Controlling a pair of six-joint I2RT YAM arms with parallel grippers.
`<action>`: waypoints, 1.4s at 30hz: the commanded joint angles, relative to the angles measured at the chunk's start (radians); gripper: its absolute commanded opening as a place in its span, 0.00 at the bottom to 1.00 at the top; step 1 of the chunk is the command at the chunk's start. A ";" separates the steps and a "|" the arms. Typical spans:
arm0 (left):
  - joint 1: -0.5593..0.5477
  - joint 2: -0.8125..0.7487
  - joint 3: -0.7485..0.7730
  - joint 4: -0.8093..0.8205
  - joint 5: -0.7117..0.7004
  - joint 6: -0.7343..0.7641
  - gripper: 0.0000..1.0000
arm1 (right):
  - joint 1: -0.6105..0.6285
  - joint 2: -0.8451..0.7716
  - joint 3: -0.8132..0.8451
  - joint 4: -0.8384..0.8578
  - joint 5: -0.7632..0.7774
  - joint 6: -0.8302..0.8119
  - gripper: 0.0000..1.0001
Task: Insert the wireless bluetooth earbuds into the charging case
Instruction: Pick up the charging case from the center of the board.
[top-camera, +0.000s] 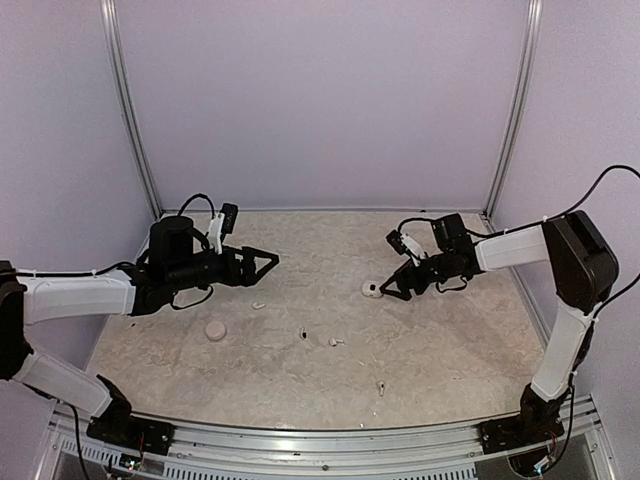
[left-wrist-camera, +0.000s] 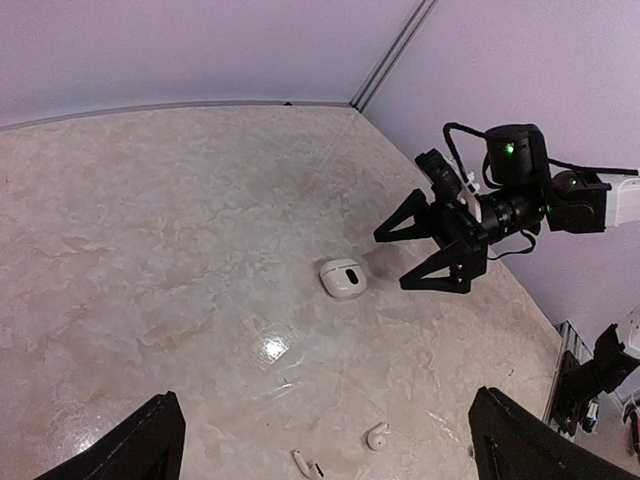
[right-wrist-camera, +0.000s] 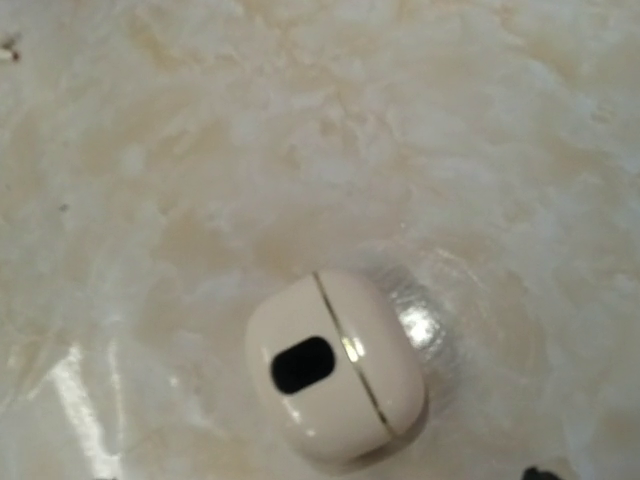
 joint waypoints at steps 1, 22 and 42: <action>-0.006 -0.026 0.020 0.063 0.078 0.027 0.99 | 0.016 0.043 0.040 -0.008 -0.010 -0.072 0.85; -0.012 -0.002 0.048 0.060 0.164 0.048 0.99 | 0.092 0.255 0.290 -0.264 0.086 -0.269 0.74; -0.012 -0.014 0.052 0.027 0.108 0.039 0.99 | 0.168 0.255 0.263 -0.342 0.252 -0.313 0.59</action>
